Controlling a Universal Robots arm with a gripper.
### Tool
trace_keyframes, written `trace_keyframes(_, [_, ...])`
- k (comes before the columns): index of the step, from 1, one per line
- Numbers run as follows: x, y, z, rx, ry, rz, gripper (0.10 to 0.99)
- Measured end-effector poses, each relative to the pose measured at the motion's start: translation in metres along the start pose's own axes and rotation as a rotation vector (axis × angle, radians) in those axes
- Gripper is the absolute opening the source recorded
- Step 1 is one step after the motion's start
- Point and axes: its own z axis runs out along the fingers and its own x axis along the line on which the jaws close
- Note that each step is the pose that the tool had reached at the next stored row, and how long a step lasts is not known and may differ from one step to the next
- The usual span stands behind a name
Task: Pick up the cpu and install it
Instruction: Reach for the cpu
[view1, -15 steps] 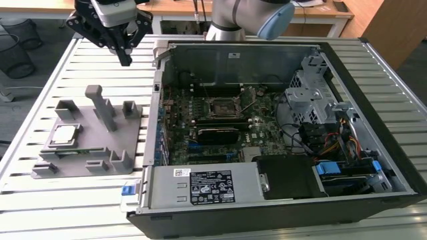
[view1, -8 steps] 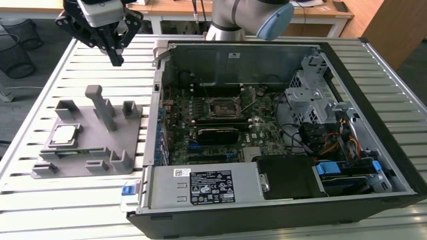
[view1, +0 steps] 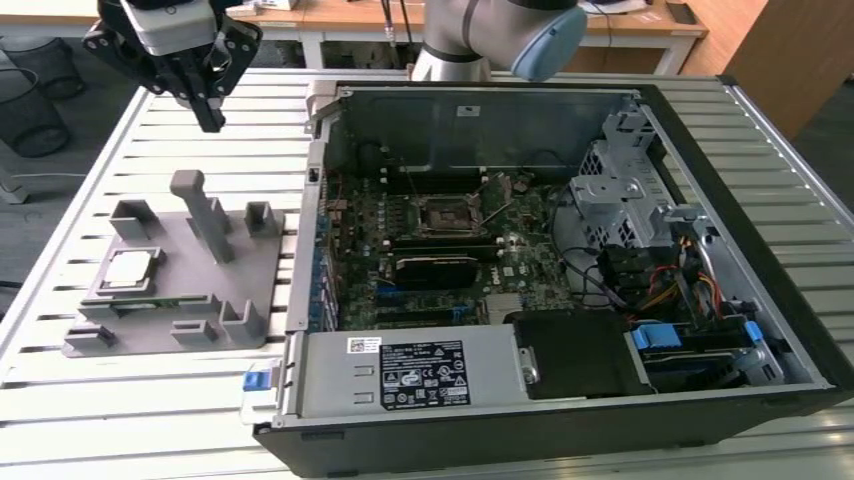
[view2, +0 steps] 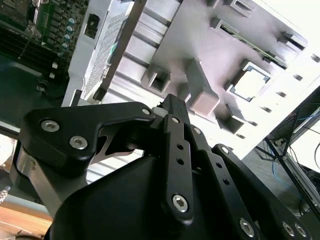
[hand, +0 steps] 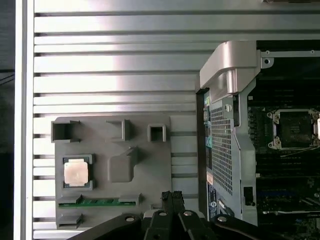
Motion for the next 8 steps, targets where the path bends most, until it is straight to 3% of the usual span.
trace_keyframes(8, [0.0196,-0.0009,0.0007,0.000,0.0044,0.000,0.106])
